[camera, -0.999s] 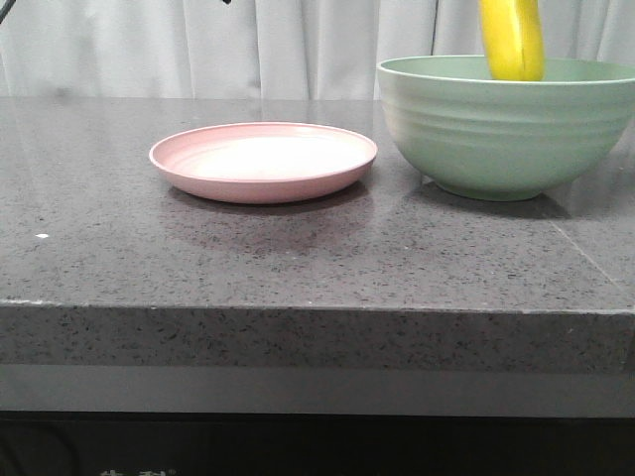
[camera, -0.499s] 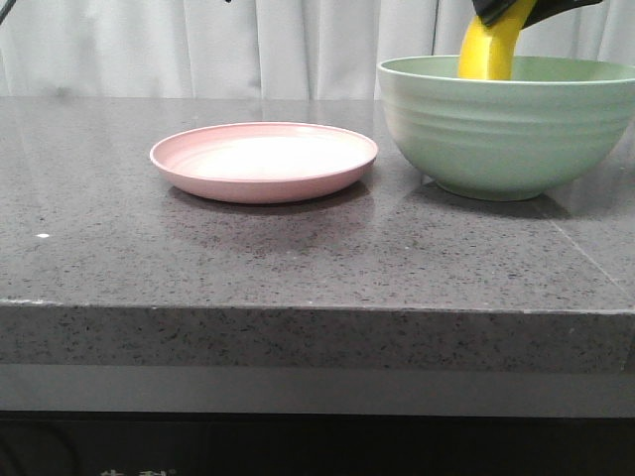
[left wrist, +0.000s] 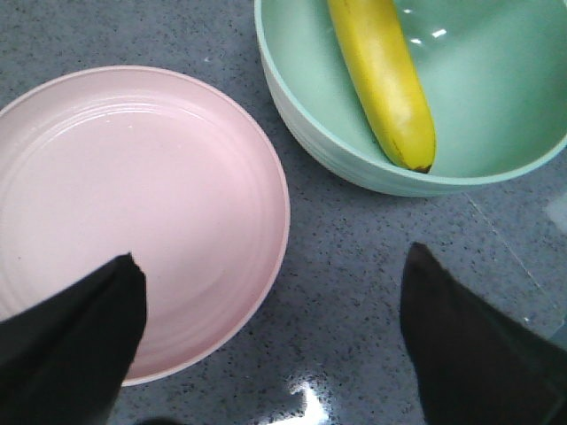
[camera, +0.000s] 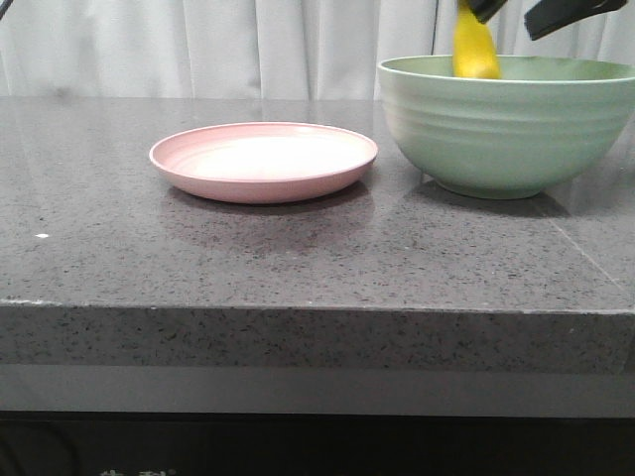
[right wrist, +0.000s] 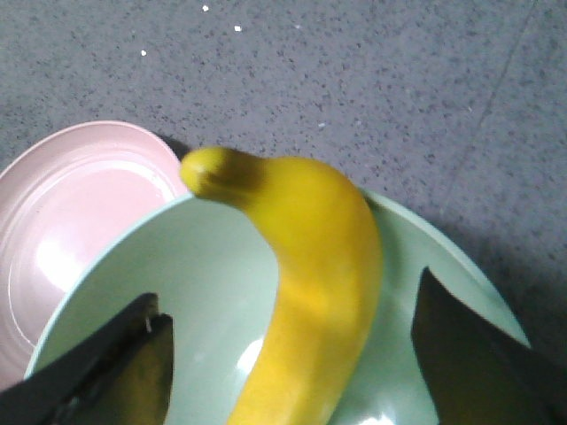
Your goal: Transfer banana from pink plate to green bowl
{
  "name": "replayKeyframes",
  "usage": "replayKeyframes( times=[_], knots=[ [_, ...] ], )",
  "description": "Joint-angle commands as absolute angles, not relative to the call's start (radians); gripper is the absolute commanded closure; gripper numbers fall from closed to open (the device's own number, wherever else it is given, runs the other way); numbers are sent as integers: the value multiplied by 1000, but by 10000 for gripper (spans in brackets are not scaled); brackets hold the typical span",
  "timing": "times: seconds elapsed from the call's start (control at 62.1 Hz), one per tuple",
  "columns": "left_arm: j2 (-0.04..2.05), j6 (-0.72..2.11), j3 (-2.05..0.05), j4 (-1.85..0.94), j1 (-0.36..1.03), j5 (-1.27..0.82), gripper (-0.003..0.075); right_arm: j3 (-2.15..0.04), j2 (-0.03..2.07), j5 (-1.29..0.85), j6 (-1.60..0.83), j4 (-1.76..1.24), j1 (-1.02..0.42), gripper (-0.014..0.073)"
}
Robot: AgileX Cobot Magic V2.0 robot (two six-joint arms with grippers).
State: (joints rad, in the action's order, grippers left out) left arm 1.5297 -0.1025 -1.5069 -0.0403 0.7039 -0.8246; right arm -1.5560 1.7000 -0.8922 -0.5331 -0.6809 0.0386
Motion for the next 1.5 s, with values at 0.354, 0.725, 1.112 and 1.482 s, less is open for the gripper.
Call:
replayKeyframes(
  times=[0.354, 0.725, 1.112, 1.482],
  knots=[
    [1484, -153, -1537, 0, 460, -732, 738, -1591, 1518, -965, -308, -478, 40, 652],
    [1232, -219, -1344, 72, 248, -631, 738, -1329, 1243, -714, -248, -317, 39, 653],
    [756, -219, -780, 94, 214, -274, 738, -631, 722, -177, -260, -330, 3, 653],
    [304, -219, -340, 94, 214, -53, 738, -330, 351, -7, -260, -424, -21, 653]
  ],
)
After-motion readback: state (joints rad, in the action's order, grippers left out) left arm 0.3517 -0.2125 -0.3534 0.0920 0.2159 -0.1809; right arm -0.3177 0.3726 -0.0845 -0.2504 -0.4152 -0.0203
